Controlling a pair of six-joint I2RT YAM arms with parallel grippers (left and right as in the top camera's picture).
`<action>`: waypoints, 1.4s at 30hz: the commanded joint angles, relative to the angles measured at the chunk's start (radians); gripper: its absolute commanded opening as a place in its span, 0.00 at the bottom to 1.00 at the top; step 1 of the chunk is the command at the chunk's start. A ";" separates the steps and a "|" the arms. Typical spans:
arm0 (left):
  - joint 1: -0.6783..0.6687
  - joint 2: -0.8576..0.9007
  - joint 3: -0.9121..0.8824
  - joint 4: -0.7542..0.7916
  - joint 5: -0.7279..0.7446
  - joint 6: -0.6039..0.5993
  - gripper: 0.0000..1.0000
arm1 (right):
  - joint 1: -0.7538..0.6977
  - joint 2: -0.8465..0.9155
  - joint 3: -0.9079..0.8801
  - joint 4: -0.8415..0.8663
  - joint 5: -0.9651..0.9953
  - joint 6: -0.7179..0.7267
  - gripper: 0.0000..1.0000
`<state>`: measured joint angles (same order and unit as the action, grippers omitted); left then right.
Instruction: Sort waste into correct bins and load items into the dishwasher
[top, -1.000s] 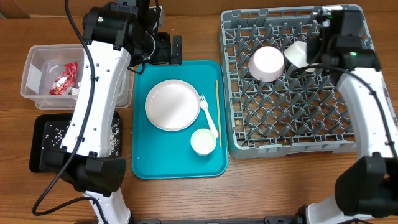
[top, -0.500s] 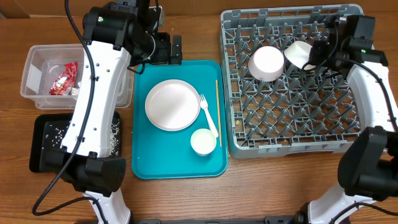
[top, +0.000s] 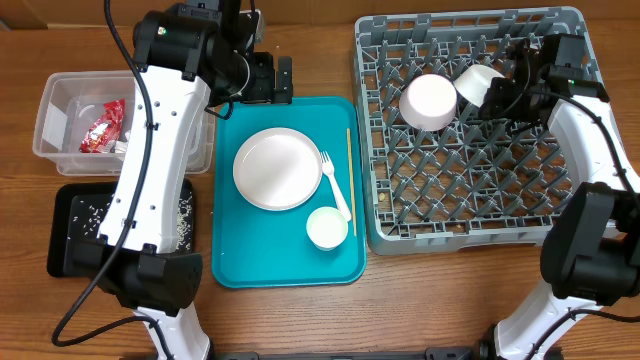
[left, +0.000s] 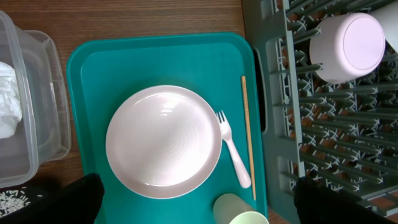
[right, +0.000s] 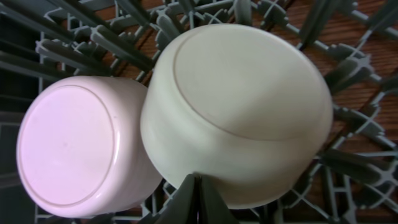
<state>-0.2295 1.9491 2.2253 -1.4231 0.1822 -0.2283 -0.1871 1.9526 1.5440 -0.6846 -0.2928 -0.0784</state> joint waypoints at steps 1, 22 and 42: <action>-0.006 0.005 0.013 -0.002 -0.010 0.019 1.00 | 0.003 -0.044 0.013 0.006 -0.053 0.012 0.04; -0.006 0.005 0.013 -0.002 -0.010 0.019 1.00 | 0.010 0.028 0.020 0.153 0.067 0.027 0.04; -0.006 0.005 0.013 -0.002 -0.010 0.019 1.00 | 0.016 -0.275 0.042 0.024 -0.004 0.032 0.14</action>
<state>-0.2295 1.9491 2.2253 -1.4239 0.1822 -0.2283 -0.1753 1.8477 1.5459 -0.6525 -0.2752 -0.0502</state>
